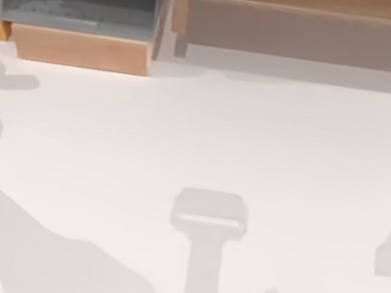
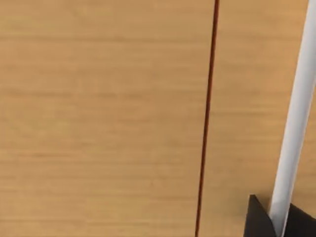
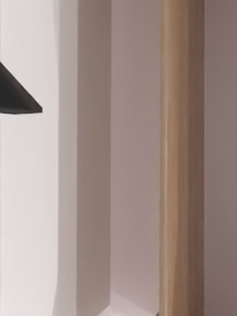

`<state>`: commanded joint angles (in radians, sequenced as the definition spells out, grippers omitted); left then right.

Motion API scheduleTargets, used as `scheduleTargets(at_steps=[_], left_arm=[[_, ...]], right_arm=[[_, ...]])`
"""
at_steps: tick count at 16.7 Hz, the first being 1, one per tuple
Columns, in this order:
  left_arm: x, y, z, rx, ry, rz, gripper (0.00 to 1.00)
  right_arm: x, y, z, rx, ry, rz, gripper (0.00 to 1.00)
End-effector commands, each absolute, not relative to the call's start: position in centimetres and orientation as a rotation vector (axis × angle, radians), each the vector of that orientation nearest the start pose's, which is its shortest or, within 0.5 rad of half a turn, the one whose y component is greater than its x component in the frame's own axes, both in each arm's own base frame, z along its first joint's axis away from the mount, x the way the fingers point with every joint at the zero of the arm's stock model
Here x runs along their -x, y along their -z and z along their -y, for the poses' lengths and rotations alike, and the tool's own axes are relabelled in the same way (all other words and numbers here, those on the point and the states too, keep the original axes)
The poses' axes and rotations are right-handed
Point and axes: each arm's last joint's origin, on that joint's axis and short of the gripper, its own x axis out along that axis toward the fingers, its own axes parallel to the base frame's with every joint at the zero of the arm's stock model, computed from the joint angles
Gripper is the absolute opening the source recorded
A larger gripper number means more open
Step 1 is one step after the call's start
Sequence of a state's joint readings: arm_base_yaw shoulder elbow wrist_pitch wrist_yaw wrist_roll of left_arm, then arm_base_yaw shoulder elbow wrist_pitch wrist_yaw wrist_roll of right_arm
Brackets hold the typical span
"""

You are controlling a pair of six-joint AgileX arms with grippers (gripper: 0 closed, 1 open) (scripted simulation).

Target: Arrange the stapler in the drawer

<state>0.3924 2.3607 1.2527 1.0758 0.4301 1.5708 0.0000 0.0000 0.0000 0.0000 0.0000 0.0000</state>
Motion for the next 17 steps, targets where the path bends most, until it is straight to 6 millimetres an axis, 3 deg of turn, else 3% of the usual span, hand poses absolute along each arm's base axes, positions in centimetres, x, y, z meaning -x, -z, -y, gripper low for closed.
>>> scheduleTargets(at_steps=[12, 17], left_arm=[[-43.93, -8.95, -17.32, -1.548, 0.028, -0.011, 0.98], [-43.93, -8.95, -17.32, -1.548, 0.028, -0.011, 1.00]], right_arm=[[-10.57, -16.00, 0.12, 0.000, 0.000, 0.000, 1.00], [-10.57, -16.00, 0.12, 0.000, 0.000, 0.000, 1.00]])
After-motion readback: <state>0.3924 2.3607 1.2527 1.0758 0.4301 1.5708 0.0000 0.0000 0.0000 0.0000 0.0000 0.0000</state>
